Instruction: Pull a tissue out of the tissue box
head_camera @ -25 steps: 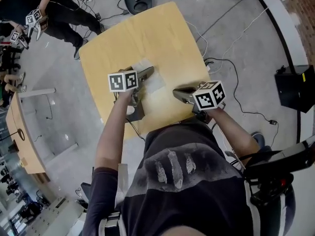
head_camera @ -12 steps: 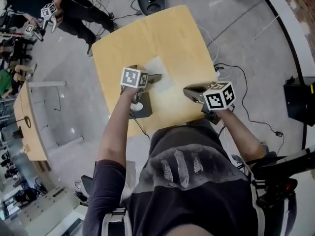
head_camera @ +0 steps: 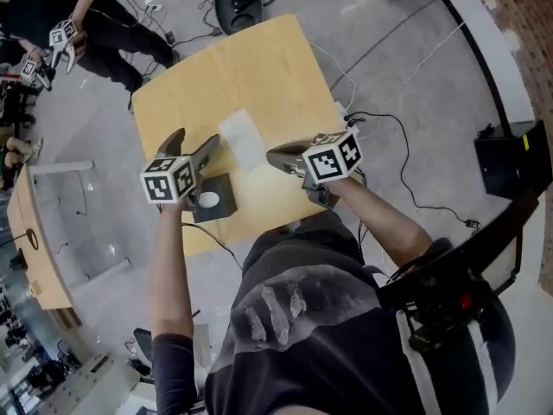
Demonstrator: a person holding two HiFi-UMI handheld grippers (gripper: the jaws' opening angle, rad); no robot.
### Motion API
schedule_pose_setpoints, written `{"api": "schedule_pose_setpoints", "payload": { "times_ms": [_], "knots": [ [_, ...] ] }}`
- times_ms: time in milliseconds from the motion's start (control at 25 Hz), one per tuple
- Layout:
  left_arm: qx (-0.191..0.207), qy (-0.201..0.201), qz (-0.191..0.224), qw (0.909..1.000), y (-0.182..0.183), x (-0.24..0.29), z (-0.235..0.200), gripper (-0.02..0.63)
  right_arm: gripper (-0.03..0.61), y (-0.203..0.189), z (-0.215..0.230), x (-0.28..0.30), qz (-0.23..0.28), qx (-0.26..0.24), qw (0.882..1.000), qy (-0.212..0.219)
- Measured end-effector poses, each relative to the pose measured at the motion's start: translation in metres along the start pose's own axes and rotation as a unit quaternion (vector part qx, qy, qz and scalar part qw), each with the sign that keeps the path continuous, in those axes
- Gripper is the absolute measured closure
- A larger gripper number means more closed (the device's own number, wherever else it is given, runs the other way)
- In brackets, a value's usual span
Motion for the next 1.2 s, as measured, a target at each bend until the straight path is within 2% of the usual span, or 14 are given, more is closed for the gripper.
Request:
{"api": "schedule_pose_setpoints", "payload": {
  "times_ms": [40, 80, 120, 160, 240, 400, 600, 800, 960, 1120, 1200],
  "knots": [
    [-0.004, 0.011, 0.016, 0.9998, 0.003, -0.014, 0.002, 0.310, 0.581, 0.008, -0.005, 0.005, -0.004, -0.006, 1.000, 0.013],
    [-0.009, 0.016, 0.036, 0.9992, 0.005, -0.025, 0.009, 0.474, 0.581, 0.014, -0.010, 0.004, -0.010, -0.012, 1.000, 0.021],
    [-0.014, 0.012, 0.058, 0.9982, 0.008, -0.034, 0.018, 0.586, 0.581, 0.018, -0.012, 0.000, -0.015, -0.017, 0.999, 0.026],
    [-0.017, 0.002, 0.076, 0.9970, 0.010, -0.040, 0.029, 0.611, 0.581, 0.022, -0.014, -0.004, -0.017, -0.022, 0.999, 0.029],
    [-0.015, -0.016, 0.101, 0.9946, 0.015, -0.055, 0.044, 0.612, 0.581, 0.028, -0.019, -0.003, -0.017, -0.033, 0.999, 0.036],
    [-0.024, -0.021, 0.161, 0.9865, 0.020, -0.095, 0.051, 0.612, 0.581, 0.036, -0.044, 0.018, -0.022, -0.063, 0.996, 0.056],
    [-0.013, 0.012, 0.223, 0.9748, 0.015, -0.148, 0.056, 0.612, 0.581, 0.036, -0.087, 0.041, -0.026, -0.106, 0.991, 0.082],
    [-0.010, 0.041, 0.262, 0.9640, -0.021, -0.201, 0.048, 0.612, 0.581, 0.018, -0.140, 0.069, -0.021, -0.155, 0.983, 0.097],
    [-0.017, 0.060, 0.293, 0.9540, -0.061, -0.247, 0.043, 0.612, 0.581, -0.012, -0.185, 0.090, -0.038, -0.214, 0.972, 0.085],
    [-0.023, 0.093, 0.338, 0.9363, -0.091, -0.292, 0.043, 0.612, 0.581, -0.030, -0.230, 0.118, -0.056, -0.270, 0.954, 0.119],
    [-0.035, 0.088, 0.354, 0.9304, -0.099, -0.294, 0.055, 0.612, 0.581, -0.040, -0.231, 0.111, -0.058, -0.269, 0.953, 0.124]
  ]
}}
Point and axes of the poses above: the fingertips, and each gripper's own axes: x forward along the fingers, z to its right, y out of its top, the point moved 9 cm from there along -x, backward along the fingers, and after that the axes turned 8 degrees about x, right-handed, at the moved point
